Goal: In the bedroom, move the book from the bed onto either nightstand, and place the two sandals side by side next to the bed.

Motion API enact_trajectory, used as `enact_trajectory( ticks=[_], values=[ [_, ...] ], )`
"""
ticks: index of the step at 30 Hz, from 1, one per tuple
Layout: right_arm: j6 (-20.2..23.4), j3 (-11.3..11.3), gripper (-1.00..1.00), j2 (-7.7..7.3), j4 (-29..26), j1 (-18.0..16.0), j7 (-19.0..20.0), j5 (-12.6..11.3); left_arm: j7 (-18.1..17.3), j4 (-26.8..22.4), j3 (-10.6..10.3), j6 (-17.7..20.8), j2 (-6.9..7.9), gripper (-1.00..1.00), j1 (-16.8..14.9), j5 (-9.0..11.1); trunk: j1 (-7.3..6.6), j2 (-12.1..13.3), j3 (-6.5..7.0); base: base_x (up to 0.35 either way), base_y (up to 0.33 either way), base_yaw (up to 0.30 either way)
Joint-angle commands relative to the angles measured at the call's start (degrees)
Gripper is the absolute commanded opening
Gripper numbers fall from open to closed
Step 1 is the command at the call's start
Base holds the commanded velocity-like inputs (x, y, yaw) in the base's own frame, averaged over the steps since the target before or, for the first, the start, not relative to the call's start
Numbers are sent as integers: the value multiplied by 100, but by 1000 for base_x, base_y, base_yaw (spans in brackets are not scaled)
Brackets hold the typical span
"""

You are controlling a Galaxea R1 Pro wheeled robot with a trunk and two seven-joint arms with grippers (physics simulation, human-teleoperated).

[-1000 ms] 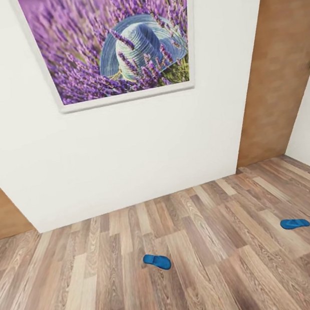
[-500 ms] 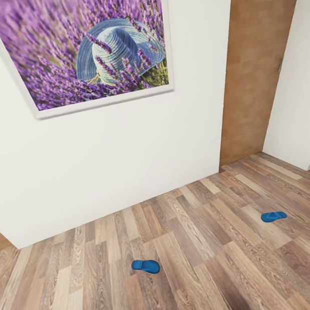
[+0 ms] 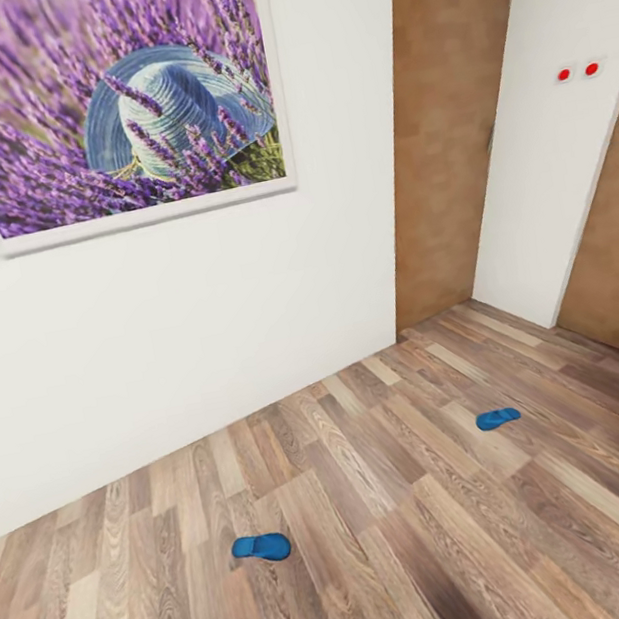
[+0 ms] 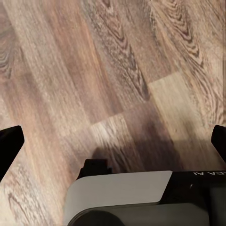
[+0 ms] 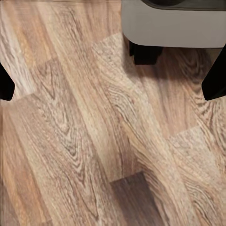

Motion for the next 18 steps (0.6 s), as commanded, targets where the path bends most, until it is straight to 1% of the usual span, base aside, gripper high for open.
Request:
enact_trajectory(
  ticks=[1,13,18],
  values=[
    [-19,2,100,0,6,-5,1,1,2,-2,0,-14,0,100,0,-3,0,-2,-5,0,0,-282],
    [-19,-4,100,-7,6,-6,1,1,2,-2,0,-14,0,100,-1,-3,0,-2,-5,5,0,-282],
    [-19,-8,100,-8,6,-6,1,1,2,-2,0,-14,0,100,-2,-3,0,-2,-5,157,0,-282]
  ],
)
